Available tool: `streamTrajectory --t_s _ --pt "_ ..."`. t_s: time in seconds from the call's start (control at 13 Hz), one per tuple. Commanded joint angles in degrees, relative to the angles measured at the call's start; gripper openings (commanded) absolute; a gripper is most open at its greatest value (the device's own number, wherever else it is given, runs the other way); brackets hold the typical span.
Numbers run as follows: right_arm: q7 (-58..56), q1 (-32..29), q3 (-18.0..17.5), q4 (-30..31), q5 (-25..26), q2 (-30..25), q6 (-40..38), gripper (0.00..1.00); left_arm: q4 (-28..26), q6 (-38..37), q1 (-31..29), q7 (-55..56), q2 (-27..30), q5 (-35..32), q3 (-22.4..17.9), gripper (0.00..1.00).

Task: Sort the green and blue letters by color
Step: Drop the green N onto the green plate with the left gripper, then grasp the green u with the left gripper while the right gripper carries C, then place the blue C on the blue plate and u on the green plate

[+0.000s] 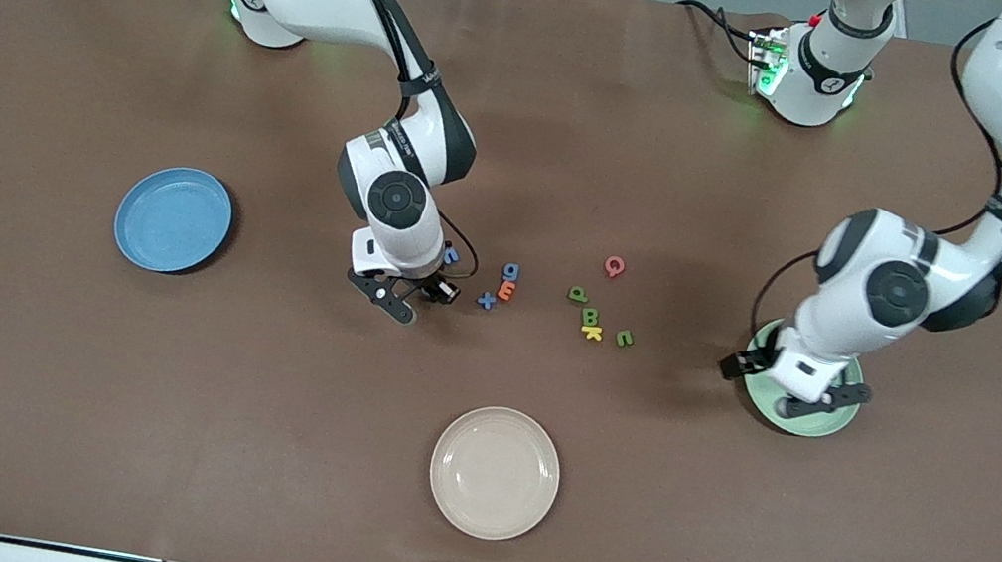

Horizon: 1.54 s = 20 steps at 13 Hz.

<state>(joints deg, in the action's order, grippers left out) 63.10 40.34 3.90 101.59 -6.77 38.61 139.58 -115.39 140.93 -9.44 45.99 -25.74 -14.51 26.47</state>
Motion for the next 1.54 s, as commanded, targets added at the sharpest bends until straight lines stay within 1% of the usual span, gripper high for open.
streamTrajectory --t_s 0.0,0.08,0.23,0.38,0.46,0.54,0.77,0.92,1.07,1.23,1.3,1.46 --pt "-1.0 0.4 0.3 0.7 -0.7 0.2 -1.1 0.0 5.4 -1.6 4.5 5.9 -4.5 -0.7 -0.3 0.78" --pt "-2.2 -0.2 0.3 0.5 -0.7 0.1 -1.9 0.0 6.5 -1.7 6.2 7.0 -5.5 -0.8 -0.4 0.72" --pt "-6.8 -2.3 0.3 -0.4 -0.8 -2.0 -7.7 0.0 8.6 -1.7 8.8 10.3 -8.3 -0.9 -0.7 0.65" --pt "-14.7 -6.1 0.3 0.3 -0.9 -6.0 -13.9 0.0 9.3 -1.7 11.3 11.2 -9.5 -1.2 -0.7 0.54" --pt "-19.2 -7.7 0.5 1.3 -0.8 -8.4 -17.2 0.0 9.4 -1.7 11.8 11.2 -10.1 -1.2 -0.8 0.5" --pt "-24.2 -10.0 0.6 4.2 -0.8 -11.4 -18.3 0.0 10.0 -1.7 12.0 11.3 -11.2 -1.8 -0.8 0.48" --pt "-40.3 -17.1 0.7 15.3 -0.1 -20.6 -17.8 0.0 11.0 -1.7 14.1 12.0 -13.0 -3.5 -0.8 0.49" --pt "-47.3 -20.8 0.8 20.9 1.0 -24.5 -17.2 0.0 11.0 -1.7 14.4 12.8 -13.5 -4.6 -1.3 0.49" --pt "-50.2 -22.9 0.8 25.8 3.7 -27.3 -14.5 0.0 11.0 -1.6 15.3 13.8 -14.0 -4.7 -1.4 0.48" --pt "-51.7 -25.8 0.8 29.2 7.9 -28.8 -12.3 0.0 10.6 -1.6 15.4 13.8 -14.0 -4.7 -1.8 0.45" --pt "-53.7 -27.6 0.8 30.5 9.1 -29.1 -11.0 0.0 10.6 -1.6 15.4 13.8 -14.1 -4.7 -1.9 0.41" --pt "-60.3 -32.2 0.8 31.8 9.2 -29.4 -9.9 0.01 10.5 -1.6 15.4 13.7 -14.3 -4.9 -2.0 0.19"
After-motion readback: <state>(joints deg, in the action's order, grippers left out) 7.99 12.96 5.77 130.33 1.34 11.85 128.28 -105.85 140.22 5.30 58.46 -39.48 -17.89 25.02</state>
